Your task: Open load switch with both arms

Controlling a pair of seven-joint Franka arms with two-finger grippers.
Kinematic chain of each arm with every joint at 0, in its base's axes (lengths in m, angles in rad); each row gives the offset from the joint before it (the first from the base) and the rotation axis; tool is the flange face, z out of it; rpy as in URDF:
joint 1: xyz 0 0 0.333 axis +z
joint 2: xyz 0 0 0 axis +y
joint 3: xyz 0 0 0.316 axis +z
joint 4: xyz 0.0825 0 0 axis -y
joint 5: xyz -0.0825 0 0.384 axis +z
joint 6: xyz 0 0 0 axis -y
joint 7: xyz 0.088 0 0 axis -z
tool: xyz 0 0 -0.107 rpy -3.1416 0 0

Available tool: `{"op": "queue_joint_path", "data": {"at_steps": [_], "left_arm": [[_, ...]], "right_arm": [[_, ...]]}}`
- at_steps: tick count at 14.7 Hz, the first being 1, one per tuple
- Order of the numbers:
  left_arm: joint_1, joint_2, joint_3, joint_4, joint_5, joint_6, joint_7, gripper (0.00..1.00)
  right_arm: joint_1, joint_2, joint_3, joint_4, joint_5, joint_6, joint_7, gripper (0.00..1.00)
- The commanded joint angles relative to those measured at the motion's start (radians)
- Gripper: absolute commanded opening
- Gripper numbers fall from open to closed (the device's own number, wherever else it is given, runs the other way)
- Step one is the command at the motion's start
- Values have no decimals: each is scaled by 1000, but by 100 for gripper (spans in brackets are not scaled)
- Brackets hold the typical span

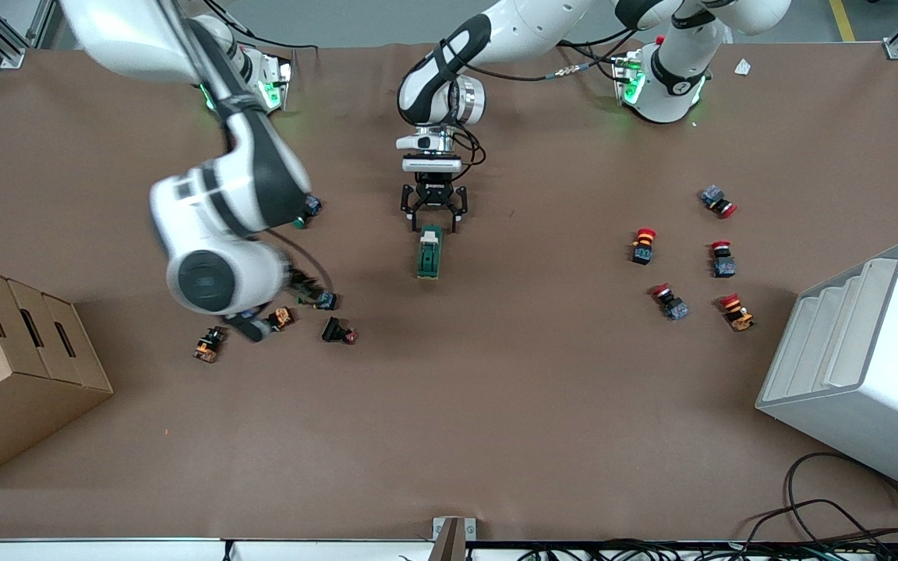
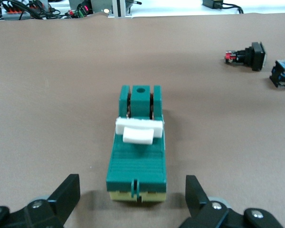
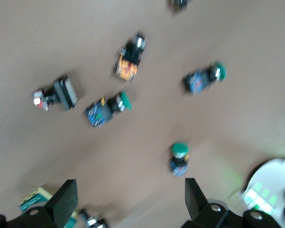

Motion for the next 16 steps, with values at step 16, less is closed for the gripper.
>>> {"op": "queue_joint_path", "data": {"at_steps": [16], "left_arm": [[298, -399, -7, 204, -946, 26, 1079, 99]], "right_arm": [[-382, -228, 18, 29, -125, 26, -911, 100]]}}
